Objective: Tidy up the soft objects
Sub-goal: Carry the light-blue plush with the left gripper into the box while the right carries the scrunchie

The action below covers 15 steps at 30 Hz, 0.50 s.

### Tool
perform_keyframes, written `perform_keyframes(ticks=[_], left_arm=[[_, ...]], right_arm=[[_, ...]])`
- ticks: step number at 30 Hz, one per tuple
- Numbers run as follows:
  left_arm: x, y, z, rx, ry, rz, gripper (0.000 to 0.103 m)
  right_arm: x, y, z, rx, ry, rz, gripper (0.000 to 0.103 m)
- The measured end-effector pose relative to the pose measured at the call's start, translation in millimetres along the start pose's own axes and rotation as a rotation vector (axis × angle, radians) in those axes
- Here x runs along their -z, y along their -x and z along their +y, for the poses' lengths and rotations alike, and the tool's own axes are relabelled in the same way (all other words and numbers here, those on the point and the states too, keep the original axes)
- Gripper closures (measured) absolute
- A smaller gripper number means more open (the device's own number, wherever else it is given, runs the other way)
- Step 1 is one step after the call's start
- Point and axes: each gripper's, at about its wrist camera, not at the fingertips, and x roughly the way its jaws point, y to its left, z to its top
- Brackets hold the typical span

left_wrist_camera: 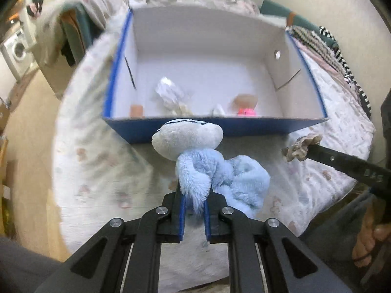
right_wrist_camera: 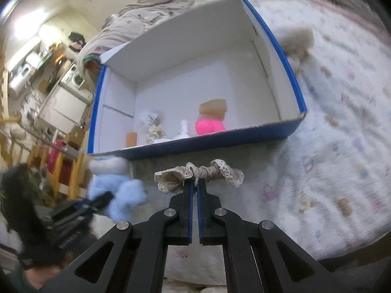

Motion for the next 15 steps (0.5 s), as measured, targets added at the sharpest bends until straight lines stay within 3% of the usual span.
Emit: perform_keyframes(ticks=[6,15], left_arm=[[-14.7,54.5,16.6,-0.052,0.009,-0.140,0.092],[-56.1,57.1,22.9,-0.077,0.021,-0.198,0.092]], right_arm=[[-1.5,27.5,38.1,0.029,0.136,-0.065,0.098],[-30.5,41.7,65.5,0.065,0.239,-0.139,0.098]])
